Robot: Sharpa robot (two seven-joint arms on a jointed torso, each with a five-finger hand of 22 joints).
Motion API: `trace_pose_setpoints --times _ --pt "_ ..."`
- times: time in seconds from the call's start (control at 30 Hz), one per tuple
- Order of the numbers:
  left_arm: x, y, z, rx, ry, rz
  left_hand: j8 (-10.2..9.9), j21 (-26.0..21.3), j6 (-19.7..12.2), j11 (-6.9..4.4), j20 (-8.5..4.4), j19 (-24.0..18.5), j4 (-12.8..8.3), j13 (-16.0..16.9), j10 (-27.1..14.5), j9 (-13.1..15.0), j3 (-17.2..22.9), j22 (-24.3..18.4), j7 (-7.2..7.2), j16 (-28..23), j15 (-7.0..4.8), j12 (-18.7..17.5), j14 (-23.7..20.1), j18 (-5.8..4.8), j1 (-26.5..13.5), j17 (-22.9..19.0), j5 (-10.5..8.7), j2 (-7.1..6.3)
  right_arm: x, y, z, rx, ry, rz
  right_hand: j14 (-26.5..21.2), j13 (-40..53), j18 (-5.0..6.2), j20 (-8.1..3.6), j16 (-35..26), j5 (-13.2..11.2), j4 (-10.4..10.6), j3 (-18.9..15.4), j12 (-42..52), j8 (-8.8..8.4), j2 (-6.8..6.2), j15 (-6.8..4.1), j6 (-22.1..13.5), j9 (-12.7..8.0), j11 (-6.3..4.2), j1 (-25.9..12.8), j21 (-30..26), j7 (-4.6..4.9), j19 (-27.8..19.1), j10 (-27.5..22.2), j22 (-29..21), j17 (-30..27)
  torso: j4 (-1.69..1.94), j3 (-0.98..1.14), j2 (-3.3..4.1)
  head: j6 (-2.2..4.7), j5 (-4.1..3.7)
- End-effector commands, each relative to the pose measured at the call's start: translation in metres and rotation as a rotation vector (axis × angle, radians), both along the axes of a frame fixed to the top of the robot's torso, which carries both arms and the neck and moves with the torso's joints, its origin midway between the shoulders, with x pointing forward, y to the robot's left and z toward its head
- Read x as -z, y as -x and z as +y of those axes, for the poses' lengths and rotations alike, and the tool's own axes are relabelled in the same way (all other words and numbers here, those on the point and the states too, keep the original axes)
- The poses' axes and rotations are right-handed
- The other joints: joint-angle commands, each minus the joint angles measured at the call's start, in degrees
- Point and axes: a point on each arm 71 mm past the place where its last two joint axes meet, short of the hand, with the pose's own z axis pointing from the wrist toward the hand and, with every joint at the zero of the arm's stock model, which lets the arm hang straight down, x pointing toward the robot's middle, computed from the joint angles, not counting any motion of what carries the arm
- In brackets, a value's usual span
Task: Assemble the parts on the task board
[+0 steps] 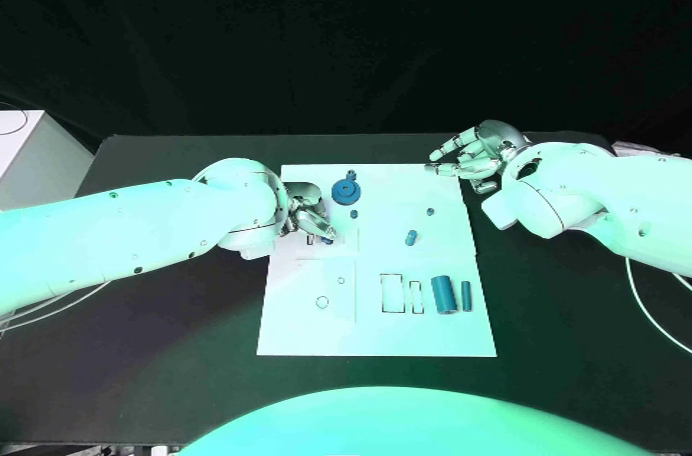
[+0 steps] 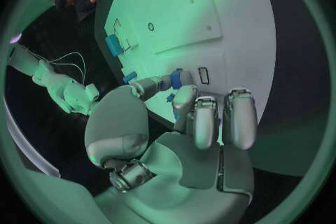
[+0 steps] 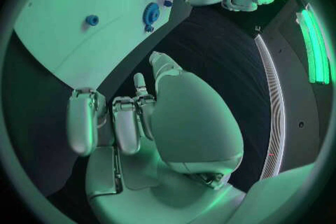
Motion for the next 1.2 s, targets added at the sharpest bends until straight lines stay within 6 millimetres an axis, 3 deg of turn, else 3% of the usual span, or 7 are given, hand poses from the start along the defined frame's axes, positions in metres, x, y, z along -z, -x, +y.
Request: trace_pose_setpoints --times 0.03,0.33,0.87,1.2 --pt "0.0043 0.0026 -0.0006 0.014 -0.006 0.037 0.14 0.38 2.50 -0.06 0.03 0.43 -8.46 0.16 0.59 -0.08 8.36 2.58 -2.14 0.19 -0.38 0.30 5.94 -1.11 1.45 15.09 0.56 1.93 0.0005 0.0005 0.0016 -0.021 0.000 -0.001 4.44 7.94 0.56 0.01 -0.19 0.37 -0.02 0.39 -0.17 0.15 -0.01 -0.26 -0.28 0.05 0.06 -0.52 -0.23 0.09 0.27 -0.45 6.00 9.24 0.04 0.01 0.01 0.01 -0.02" --pt "0.0048 0.0028 -0.0032 0.015 0.002 0.052 0.08 0.41 2.81 -0.07 0.02 0.47 -8.18 0.51 0.88 -0.17 7.62 2.66 -2.19 0.19 -0.38 0.47 5.94 -1.13 0.70 15.09 1.00 2.12 0.0009 0.0006 0.0017 -0.021 0.000 0.000 4.44 7.94 0.56 0.01 -0.19 0.37 -0.02 0.39 -0.17 0.15 -0.01 -0.26 -0.28 0.05 0.06 -0.52 -0.23 0.09 0.27 -0.45 6.00 9.24 0.00 0.02 0.02 0.01 -0.08" --pt "0.0047 0.0023 -0.0062 0.018 0.007 0.051 -0.50 0.18 3.30 -0.32 -0.02 0.43 -4.87 0.84 1.13 -0.46 -0.89 2.72 -2.69 0.19 -0.52 0.36 5.94 -1.15 -1.64 15.09 -0.48 1.97 0.0009 0.0007 0.0014 -0.020 0.000 0.000 4.42 7.91 0.59 0.01 -0.25 0.45 -0.07 0.80 -0.17 0.33 -0.10 -0.26 -0.49 0.06 0.06 -0.88 -0.39 0.09 0.24 -0.45 5.92 9.15 0.02 -0.01 -0.03 0.01 -0.27" --pt "0.0047 0.0009 -0.0054 0.011 0.008 0.045 -0.67 0.12 3.47 -0.39 -0.08 0.44 -3.43 1.02 1.08 -0.57 -3.23 2.70 -2.79 0.19 -0.58 0.40 5.94 -1.14 -2.04 15.09 -0.90 2.04 0.0009 0.0009 0.0009 -0.020 0.000 -0.001 4.42 7.91 0.59 0.01 -0.25 0.45 -0.07 0.80 -0.17 0.33 -0.10 -0.26 -0.49 0.06 0.06 -0.88 -0.39 0.09 0.24 -0.45 5.92 9.15 0.05 -0.06 0.00 0.01 -0.41"
